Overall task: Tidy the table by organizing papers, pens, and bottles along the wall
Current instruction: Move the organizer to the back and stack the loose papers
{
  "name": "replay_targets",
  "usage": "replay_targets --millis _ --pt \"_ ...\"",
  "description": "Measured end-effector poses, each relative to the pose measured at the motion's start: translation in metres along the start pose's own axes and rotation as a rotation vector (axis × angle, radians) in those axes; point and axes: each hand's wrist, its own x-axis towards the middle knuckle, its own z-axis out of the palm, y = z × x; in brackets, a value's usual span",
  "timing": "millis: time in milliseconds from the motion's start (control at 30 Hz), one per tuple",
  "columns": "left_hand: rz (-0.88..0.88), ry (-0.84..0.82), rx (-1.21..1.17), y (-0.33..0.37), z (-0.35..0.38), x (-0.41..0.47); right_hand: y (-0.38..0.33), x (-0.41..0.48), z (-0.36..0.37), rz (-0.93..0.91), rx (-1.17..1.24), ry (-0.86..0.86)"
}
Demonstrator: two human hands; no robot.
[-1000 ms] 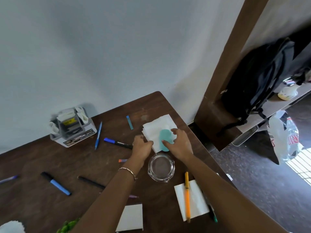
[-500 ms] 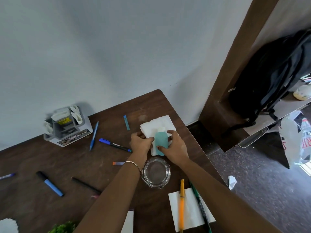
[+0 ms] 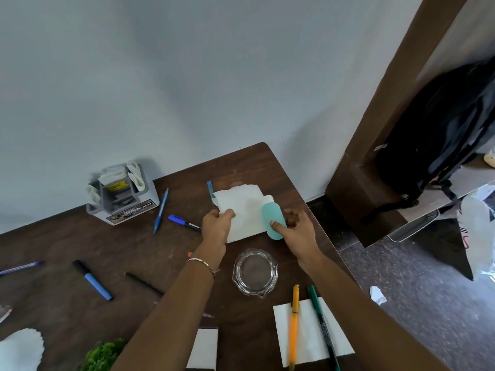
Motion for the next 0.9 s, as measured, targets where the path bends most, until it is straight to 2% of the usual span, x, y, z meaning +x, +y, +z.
replay_targets --millis 133,233,300,367,433,467,533,600,667,700,833,900 --pt "-0.045 -0.001 -0.193 0.007 -0.035 -0.007 0.002 -0.005 0.001 0.039 -0.065 0.008" --pt "-0.115 -0.092 -0.322 0.008 -0.063 -0.018 -0.004 -0.011 0.006 0.071 -0.193 0.056" --pt "-0.154 -0.182 -0.384 0.009 -0.08 -0.027 -0.013 -0.018 0.012 0.002 -0.384 0.157" --pt "-0.169 -0.253 -0.461 0.007 -0.095 -0.036 -0.028 -0.031 0.022 -0.152 -0.413 0.208" --pt "-0.159 -0.33 -0.537 0.005 -0.107 -0.046 -0.047 -0.048 0.036 -0.226 -0.263 0.074" --pt "-0.142 -0.37 -0.566 0.004 -0.111 -0.05 -0.056 -0.057 0.043 -0.172 -0.186 -0.044" --pt "-0.102 -0.388 -0.59 0.005 -0.121 -0.062 -0.078 -0.076 0.054 0.089 0.047 -0.297" --pt "-0.062 -0.363 -0.566 0.007 -0.132 -0.073 -0.091 -0.09 0.059 0.345 0.436 -0.502" --pt "-0.023 -0.336 -0.53 0.008 -0.144 -0.082 -0.099 -0.101 0.062 0.414 0.628 -0.599" --pt "-0.001 -0.313 -0.513 0.008 -0.151 -0.085 -0.102 -0.107 0.065 0.405 0.626 -0.62" --pt "0.038 -0.25 -0.488 0.001 -0.181 -0.093 -0.104 -0.12 0.083 0.15 0.386 -0.601" --pt "0.052 -0.224 -0.496 -0.005 -0.197 -0.097 -0.104 -0.124 0.093 0.082 0.305 -0.608"
